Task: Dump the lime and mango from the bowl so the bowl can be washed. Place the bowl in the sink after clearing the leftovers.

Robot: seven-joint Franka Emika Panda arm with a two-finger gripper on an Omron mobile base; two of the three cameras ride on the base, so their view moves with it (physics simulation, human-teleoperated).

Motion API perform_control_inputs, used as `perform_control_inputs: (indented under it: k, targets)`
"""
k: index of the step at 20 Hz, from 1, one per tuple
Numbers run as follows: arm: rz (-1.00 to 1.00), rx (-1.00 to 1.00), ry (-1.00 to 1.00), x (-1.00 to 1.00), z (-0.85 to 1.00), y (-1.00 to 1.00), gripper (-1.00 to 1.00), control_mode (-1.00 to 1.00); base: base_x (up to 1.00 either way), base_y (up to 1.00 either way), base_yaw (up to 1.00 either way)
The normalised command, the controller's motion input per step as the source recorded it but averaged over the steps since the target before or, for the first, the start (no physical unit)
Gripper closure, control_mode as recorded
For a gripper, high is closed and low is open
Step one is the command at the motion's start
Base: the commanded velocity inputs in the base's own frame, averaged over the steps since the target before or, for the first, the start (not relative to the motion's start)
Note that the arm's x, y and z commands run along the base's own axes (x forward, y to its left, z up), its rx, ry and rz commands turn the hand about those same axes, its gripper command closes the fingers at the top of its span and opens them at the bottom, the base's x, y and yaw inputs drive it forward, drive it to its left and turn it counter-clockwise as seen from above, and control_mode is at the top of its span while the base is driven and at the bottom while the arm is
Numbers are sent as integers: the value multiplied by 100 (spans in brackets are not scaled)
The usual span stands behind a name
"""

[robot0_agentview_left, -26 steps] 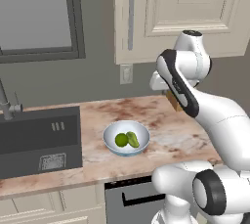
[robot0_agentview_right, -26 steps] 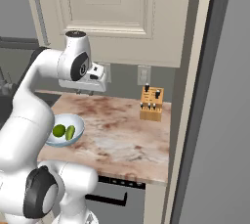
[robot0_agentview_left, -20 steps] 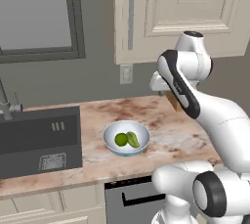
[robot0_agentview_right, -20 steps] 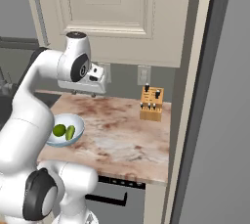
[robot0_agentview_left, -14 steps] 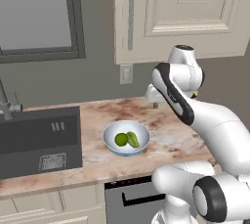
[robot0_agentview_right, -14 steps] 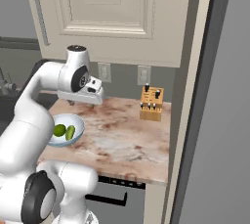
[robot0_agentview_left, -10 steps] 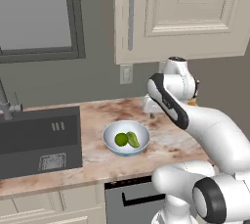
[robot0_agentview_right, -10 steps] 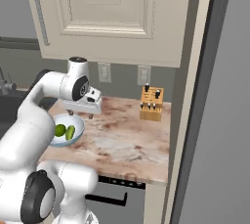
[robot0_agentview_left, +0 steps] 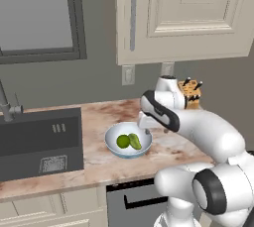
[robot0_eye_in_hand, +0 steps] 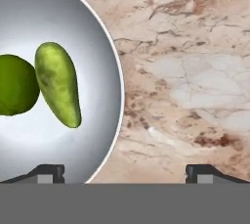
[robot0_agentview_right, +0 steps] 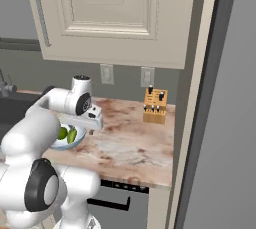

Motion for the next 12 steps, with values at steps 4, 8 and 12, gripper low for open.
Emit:
perform_control_inputs:
  k: [4, 8, 12]
  targets:
    - [0, 1, 5, 42, -39, 13, -100, -100, 0, 0, 0]
    - [0, 0, 0, 35, -33, 13, -100, -100, 0, 0, 0]
    - [0, 0, 0, 29, -44, 17, -100, -100, 0, 0, 0]
